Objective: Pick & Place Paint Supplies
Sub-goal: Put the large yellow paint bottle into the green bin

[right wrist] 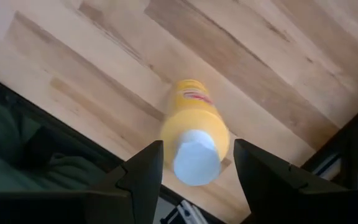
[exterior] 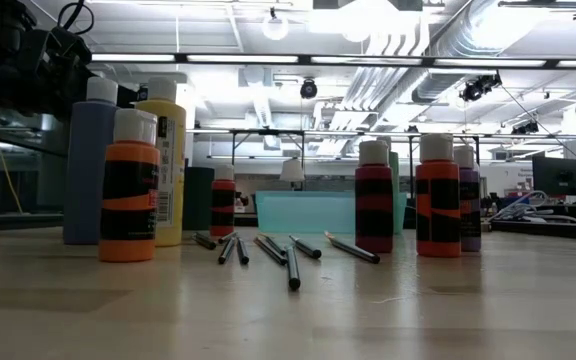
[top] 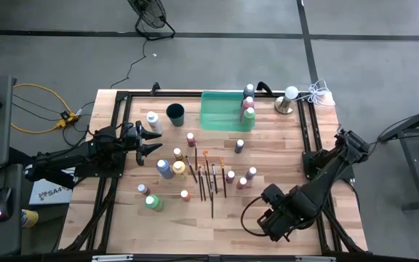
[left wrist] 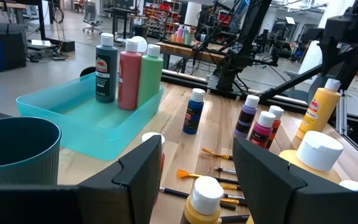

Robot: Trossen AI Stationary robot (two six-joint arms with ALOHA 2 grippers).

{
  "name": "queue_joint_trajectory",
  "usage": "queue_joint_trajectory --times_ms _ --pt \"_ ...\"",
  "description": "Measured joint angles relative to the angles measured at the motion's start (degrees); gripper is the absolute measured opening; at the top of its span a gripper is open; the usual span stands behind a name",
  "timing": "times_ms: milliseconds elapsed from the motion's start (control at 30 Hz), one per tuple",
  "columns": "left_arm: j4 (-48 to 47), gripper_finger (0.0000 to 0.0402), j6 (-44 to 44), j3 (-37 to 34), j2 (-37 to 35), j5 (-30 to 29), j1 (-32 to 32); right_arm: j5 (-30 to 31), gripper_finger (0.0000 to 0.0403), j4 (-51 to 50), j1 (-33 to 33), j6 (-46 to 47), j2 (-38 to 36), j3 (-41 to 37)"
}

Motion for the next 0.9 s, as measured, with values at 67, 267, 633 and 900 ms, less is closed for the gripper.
queue_joint_trajectory --times_ms 67,267,633,900 --pt "0.0 0.0194 0.0 0.0 0.0 0.0 0.0 -0.1 0.0190 0.1 0.0 0.0 0.6 0.0" --pt "0.0 0.0194 0.0 0.0 0.0 0.0 0.0 -3.2 0.0190 0.3 0.2 1.4 2.2 0.0" --pt "0.0 0.0194 0.0 0.0 0.0 0.0 0.0 -2.6 0.0140 -0.2 0.4 1.4 2.6 0.0" --pt "0.0 0.0194 0.0 0.0 0.0 0.0 0.0 -2.8 0.0116 -0.4 0.4 0.1 2.5 0.0"
